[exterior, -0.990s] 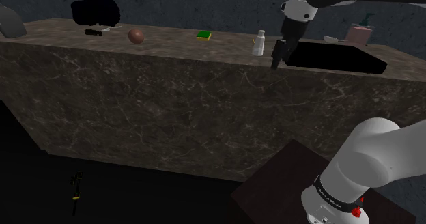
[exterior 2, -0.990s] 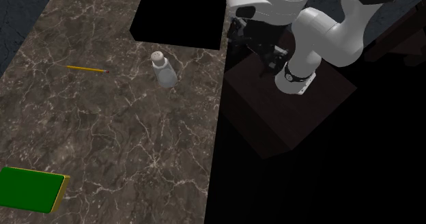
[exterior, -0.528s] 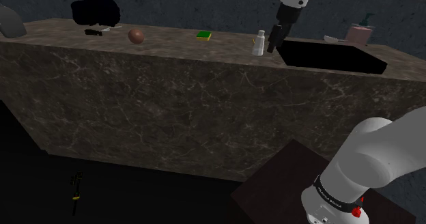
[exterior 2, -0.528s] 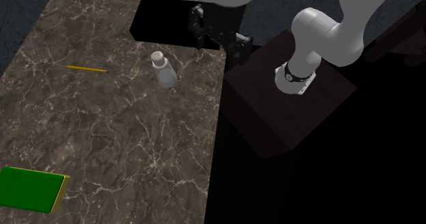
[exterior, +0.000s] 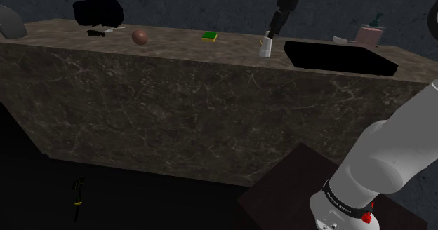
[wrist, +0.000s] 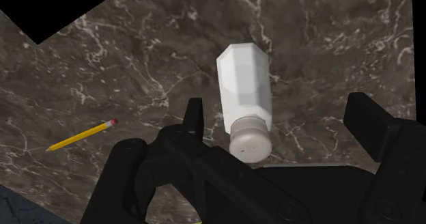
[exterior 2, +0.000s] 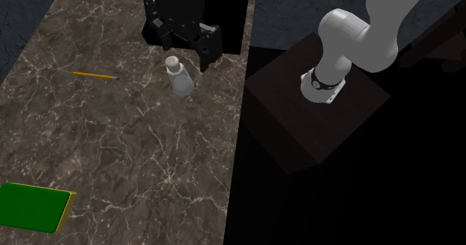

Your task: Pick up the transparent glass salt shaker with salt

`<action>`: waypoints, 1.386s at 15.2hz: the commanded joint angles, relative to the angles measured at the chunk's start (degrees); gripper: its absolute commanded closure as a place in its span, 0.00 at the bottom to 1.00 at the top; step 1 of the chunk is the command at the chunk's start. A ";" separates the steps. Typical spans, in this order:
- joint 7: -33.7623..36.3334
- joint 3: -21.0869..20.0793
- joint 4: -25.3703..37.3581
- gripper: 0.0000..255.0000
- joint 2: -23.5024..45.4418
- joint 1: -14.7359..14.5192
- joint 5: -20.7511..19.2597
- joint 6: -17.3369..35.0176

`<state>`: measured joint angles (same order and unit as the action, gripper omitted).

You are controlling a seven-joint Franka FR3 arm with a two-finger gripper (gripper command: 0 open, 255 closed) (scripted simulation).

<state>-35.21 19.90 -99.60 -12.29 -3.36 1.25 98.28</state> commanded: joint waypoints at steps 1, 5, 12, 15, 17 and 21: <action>-3.07 1.40 5.13 0.00 3.91 -0.08 2.04 -1.09; -3.08 1.19 0.93 0.00 2.90 0.01 1.71 2.17; -3.15 1.12 -2.58 1.00 2.21 0.05 1.49 5.03; -3.14 1.12 -2.60 1.00 2.19 0.05 1.48 5.03; -3.13 1.11 -2.62 1.00 2.18 0.04 1.47 5.04; -3.12 1.13 -1.62 1.00 2.38 0.03 1.54 4.23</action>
<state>-38.39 21.06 -101.69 -10.00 -3.30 2.77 102.94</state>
